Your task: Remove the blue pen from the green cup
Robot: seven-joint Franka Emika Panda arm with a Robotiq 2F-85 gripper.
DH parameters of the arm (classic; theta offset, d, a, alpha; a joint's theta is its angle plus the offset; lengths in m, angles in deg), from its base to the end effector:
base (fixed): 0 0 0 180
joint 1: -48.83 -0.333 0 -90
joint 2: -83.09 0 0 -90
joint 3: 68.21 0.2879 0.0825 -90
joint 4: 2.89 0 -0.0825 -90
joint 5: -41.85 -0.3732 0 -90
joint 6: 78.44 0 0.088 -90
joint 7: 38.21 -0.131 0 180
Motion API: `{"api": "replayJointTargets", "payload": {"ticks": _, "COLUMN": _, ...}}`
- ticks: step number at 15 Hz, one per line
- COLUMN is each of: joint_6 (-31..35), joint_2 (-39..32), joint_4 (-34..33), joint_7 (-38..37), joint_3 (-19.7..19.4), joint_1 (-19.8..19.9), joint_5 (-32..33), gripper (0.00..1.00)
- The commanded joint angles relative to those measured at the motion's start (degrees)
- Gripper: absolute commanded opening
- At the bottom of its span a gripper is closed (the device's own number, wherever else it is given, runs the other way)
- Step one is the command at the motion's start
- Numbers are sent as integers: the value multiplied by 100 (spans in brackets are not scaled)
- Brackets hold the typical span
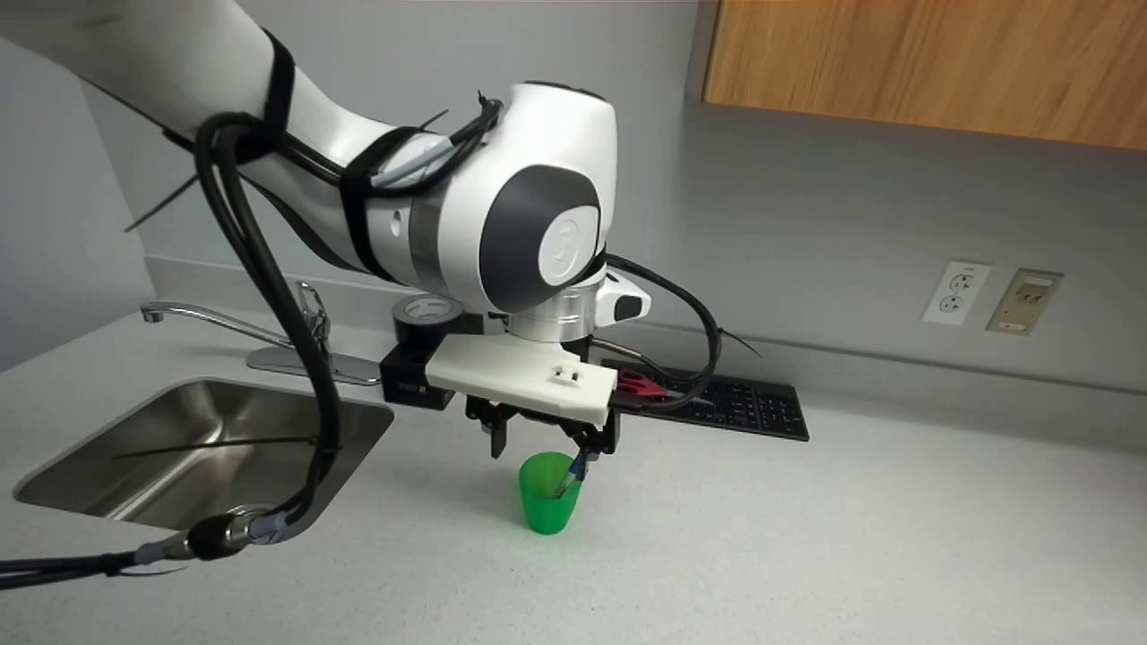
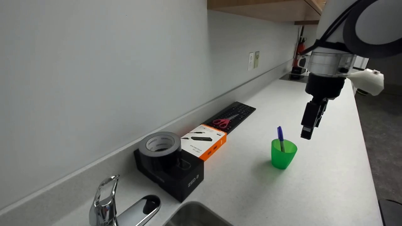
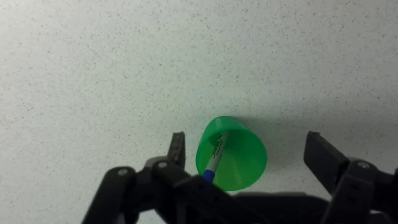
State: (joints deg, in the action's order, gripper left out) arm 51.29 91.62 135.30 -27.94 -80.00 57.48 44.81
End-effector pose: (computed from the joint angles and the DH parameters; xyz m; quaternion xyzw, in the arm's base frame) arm 0.4373 -0.1640 0.3229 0.9975 -0.0710 -0.0019 0.0043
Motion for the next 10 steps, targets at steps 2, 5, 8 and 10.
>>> {"api": "replayJointTargets", "payload": {"ticks": 2, "joint_6": 504, "joint_2": -515, "joint_4": -265, "joint_7": -380, "joint_3": 21, "joint_1": 113, "joint_5": 133, "gripper": 100}}
{"api": "replayJointTargets", "payload": {"ticks": 5, "joint_6": 814, "joint_2": -906, "joint_4": -466, "joint_7": -627, "joint_3": 15, "joint_1": 149, "joint_5": 142, "gripper": 100}}
{"api": "replayJointTargets", "payload": {"ticks": 8, "joint_6": 974, "joint_2": -1313, "joint_4": -740, "joint_7": -825, "joint_3": 3, "joint_1": 167, "joint_5": 86, "gripper": 100}}
{"api": "replayJointTargets", "payload": {"ticks": 10, "joint_6": 1036, "joint_2": -1535, "joint_4": -899, "joint_7": -931, "joint_3": 3, "joint_1": 170, "joint_5": 39, "gripper": 100}}
